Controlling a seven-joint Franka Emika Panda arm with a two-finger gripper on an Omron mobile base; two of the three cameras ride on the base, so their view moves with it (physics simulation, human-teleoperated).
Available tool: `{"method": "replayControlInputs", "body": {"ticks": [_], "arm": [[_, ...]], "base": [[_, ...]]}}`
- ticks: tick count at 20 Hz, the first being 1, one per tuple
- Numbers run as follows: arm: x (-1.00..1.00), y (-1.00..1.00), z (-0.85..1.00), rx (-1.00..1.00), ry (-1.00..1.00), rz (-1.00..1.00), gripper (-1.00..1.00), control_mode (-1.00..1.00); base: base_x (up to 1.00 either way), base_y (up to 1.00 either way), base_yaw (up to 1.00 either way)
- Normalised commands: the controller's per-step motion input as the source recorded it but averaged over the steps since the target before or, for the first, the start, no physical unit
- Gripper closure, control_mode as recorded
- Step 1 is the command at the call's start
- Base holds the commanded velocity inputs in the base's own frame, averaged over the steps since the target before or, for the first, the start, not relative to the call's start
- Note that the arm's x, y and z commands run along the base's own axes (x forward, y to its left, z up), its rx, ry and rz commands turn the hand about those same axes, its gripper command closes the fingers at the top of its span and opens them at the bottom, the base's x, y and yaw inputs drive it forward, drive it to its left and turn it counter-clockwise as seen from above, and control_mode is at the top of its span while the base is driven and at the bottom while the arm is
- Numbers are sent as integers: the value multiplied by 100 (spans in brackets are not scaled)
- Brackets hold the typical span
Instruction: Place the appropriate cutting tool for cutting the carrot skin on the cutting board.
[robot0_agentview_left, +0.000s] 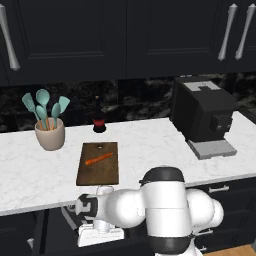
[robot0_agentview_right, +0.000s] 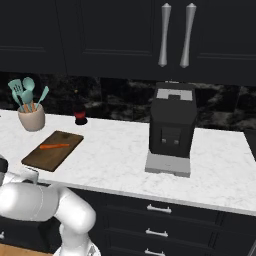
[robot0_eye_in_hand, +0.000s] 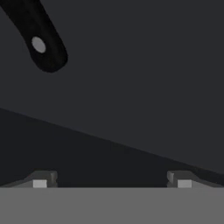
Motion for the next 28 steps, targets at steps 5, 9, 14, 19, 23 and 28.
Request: {"method": "replayControlInputs", "body": {"ticks": [5,9,14,19,23,28], "arm": [[-71,0,-1,-1,21,0,-100,-100],[-76,0,0,-2,26,0,-100,-100],[-42,1,18,-5,16,0,-100,-100],[14,33,54,-11,-3,3,-100,-100],[9,50,22,-13,-20,7,-100,-100],[-5,17,17,-4,-34,2,-100,-100]], "base": [[0,0,0],[0,0,0],[0,0,0],[0,0,0],[0,0,0],[0,0,0]]}}
